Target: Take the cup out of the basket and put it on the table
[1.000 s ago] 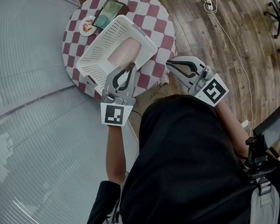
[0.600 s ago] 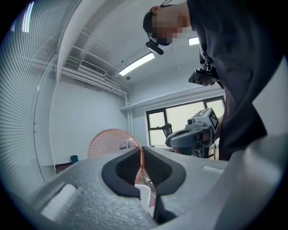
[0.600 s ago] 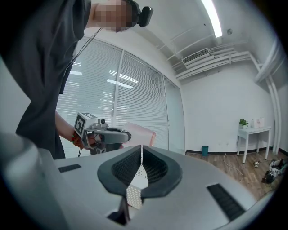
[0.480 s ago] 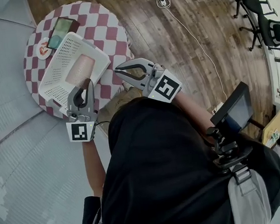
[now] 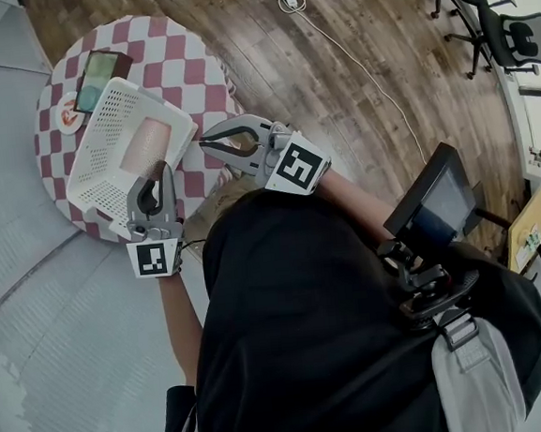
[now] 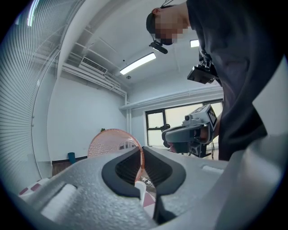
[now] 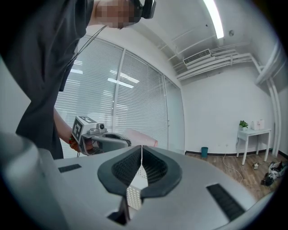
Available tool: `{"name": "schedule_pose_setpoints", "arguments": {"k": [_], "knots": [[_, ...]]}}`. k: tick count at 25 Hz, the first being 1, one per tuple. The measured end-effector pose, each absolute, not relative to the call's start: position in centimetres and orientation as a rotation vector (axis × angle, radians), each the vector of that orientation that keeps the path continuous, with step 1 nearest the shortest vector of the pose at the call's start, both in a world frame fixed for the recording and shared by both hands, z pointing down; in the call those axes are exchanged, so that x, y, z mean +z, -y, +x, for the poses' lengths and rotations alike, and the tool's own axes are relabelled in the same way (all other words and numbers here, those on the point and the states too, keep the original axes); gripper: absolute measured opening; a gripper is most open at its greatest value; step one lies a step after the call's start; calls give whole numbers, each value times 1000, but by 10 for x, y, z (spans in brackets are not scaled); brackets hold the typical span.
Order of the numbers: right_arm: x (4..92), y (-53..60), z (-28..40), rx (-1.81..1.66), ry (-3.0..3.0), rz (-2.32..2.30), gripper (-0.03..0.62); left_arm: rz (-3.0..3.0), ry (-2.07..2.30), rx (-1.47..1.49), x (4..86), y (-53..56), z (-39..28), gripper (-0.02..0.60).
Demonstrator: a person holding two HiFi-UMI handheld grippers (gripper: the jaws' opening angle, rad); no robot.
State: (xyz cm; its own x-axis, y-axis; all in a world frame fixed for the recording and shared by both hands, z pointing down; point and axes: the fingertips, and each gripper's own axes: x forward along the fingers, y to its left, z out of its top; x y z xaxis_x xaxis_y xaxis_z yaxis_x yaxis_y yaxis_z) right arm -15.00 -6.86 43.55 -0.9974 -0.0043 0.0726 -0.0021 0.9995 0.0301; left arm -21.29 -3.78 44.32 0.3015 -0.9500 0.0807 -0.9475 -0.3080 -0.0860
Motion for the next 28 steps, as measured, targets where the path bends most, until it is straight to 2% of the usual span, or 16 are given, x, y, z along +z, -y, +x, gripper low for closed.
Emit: {"name": "schedule_pose_setpoints", "arguments": {"k": [15, 28], "knots": [[457, 72, -150, 50, 3036, 41, 14, -2571, -1840, -229, 480, 40, -200, 18], [456, 77, -162, -23, 3073, 81, 12, -2544, -1894, -153, 490, 48, -199, 19]]}}
